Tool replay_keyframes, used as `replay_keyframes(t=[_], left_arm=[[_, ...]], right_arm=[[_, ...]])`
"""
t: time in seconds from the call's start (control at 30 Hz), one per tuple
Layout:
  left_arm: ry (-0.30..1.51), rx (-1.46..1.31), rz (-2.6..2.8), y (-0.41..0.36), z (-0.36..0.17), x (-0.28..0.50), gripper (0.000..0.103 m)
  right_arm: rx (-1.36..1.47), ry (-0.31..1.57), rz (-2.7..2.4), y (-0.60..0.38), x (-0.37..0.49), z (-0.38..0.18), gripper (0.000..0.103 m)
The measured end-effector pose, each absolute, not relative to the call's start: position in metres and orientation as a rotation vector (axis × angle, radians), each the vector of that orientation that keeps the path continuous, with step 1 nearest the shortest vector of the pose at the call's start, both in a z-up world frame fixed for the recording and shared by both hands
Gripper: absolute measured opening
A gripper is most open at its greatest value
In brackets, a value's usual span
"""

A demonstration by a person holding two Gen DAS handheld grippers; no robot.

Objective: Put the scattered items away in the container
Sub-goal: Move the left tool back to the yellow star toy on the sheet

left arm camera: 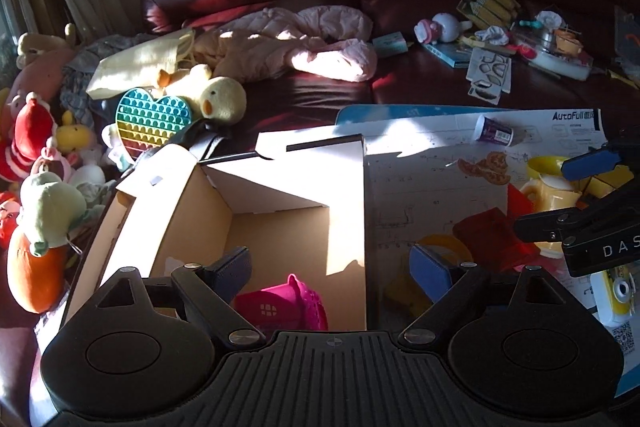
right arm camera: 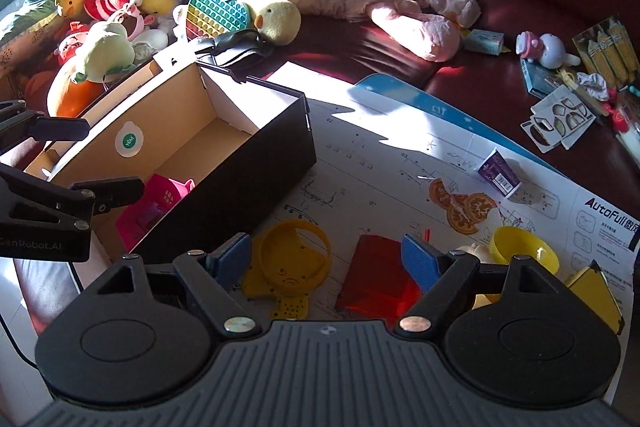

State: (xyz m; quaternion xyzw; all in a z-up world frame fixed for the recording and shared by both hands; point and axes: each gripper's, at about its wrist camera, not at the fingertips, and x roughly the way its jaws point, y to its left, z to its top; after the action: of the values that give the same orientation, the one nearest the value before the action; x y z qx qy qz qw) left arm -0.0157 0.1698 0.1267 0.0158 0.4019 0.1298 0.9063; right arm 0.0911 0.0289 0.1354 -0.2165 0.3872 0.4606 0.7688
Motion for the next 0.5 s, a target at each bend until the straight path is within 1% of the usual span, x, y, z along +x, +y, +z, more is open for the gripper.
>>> replay_keyframes(t=[0.17, 0.3, 0.4, 0.5], left_arm=[[0.851, 0.118, 0.176, 0.120, 0.107, -0.006, 0.093], [0.932, 0.123, 0.127, 0.104, 0.078, -0.004, 0.093], [0.961, 0.144, 0.103, 0.093, 0.061, -0.004, 0.093], [0.994, 0.106, 0.101, 0.091, 0.046, 0.002, 0.092]], right_arm=[[-0.467, 0.910, 0.914, -0.006, 0.104, 0.102, 0.085], [-0.436, 0.959, 0.869, -0.031, 0.112, 0.078, 0.085], [-0.415, 1.008, 0.838, -0.048, 0.118, 0.062, 0.085], [-0.398, 1.043, 0.822, -0.056, 0.121, 0.050, 0.085]])
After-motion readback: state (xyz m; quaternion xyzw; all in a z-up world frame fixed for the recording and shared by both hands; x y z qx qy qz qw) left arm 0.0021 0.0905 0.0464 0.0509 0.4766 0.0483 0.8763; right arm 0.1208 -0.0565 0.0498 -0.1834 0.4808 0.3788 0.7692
